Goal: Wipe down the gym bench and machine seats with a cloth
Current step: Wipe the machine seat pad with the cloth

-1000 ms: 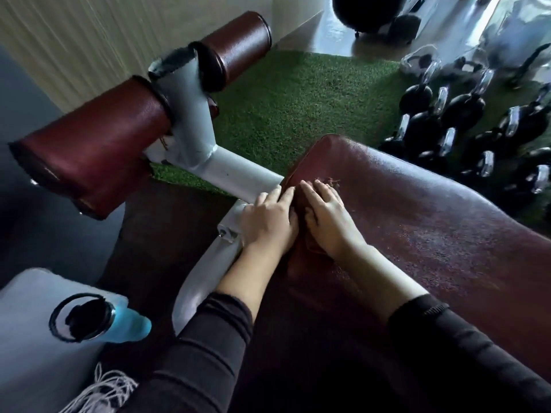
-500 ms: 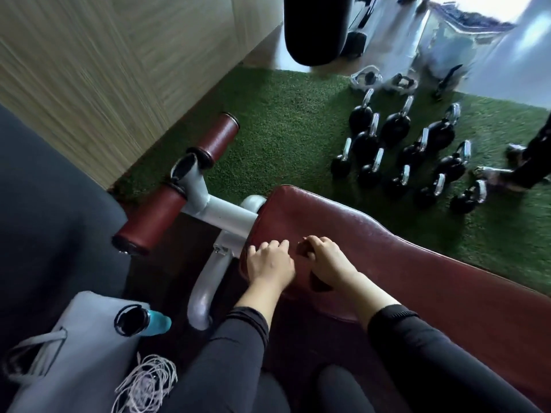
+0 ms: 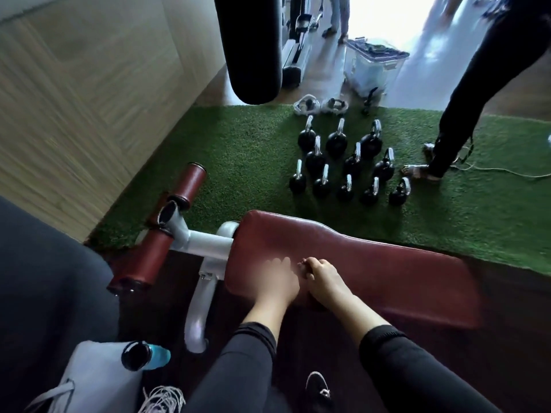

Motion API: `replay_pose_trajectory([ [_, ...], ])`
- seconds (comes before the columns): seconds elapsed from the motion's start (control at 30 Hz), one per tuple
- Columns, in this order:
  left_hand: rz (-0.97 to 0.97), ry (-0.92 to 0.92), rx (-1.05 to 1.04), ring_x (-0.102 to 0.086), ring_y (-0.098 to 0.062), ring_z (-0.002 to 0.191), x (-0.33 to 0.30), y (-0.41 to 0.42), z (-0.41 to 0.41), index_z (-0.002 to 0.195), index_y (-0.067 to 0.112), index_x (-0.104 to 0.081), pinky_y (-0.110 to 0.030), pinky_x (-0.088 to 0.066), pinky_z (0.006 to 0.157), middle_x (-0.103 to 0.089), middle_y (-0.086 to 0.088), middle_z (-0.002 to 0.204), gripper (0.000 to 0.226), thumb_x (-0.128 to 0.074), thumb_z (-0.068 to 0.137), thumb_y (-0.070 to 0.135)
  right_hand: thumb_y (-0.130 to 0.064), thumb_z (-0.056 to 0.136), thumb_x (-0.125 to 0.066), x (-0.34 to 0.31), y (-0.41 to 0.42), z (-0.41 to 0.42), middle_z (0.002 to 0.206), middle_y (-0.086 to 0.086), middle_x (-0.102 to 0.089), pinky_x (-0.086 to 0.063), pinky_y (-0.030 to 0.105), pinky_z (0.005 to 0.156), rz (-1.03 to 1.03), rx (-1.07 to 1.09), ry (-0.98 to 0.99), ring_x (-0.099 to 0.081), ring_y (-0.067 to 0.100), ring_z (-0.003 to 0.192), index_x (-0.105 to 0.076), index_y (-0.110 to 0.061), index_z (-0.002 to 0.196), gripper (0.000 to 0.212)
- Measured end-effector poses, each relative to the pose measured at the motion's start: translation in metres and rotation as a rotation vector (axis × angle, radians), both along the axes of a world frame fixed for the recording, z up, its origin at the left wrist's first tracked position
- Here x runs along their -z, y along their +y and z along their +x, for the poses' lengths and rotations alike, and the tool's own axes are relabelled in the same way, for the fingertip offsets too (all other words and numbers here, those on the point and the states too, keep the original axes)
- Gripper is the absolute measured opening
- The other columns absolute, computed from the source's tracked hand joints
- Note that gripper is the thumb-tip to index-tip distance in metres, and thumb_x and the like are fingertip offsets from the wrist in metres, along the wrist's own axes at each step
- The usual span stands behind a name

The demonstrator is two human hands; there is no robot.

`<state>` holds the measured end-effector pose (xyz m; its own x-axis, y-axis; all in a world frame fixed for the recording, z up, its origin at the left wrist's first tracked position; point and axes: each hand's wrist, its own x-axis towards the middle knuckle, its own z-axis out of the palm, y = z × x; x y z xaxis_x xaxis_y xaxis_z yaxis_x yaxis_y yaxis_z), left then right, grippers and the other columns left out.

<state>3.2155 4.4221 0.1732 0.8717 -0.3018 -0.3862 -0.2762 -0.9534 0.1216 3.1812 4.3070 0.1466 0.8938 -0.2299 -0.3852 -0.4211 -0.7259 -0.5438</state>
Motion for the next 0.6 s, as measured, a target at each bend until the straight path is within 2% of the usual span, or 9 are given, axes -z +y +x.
replay_pose_trajectory([
  [0.23,0.016,-0.008,0.266,-0.047,-0.024,0.127,-0.008,-0.011,-0.026,0.137,0.021,-0.046,-0.043,-0.029,0.105,-0.053,-0.003,0.135,0.042,-0.04,0.097,0.033,-0.011,0.091,-0.042,-0.008,0.004,-0.053,0.117,0.017,-0.054,-0.041,0.035,0.096,0.02,0.311,-0.032,-0.05,0.035,0.113,-0.052,-0.01,0.122,0.033],
  [0.43,0.02,-0.029,0.534,-0.049,-0.022,0.124,-0.009,-0.028,-0.063,0.133,0.022,-0.049,-0.042,-0.032,0.101,-0.056,-0.001,0.132,0.04,-0.038,0.096,0.034,-0.01,0.091,-0.042,-0.007,0.008,-0.111,0.127,0.017,-0.051,-0.038,0.034,0.102,0.012,0.576,-0.028,-0.047,0.033,0.121,-0.047,-0.012,0.131,0.041],
  [0.6,0.036,-0.017,0.77,-0.047,-0.022,0.127,-0.009,-0.058,-0.111,0.137,0.022,-0.045,-0.043,-0.03,0.105,-0.053,-0.001,0.135,0.043,-0.037,0.098,0.037,-0.013,0.092,-0.044,-0.008,-0.002,-0.176,0.127,0.017,-0.051,-0.037,0.034,0.103,0.0,0.787,-0.012,-0.047,0.033,0.12,-0.046,-0.009,0.131,0.039],
])
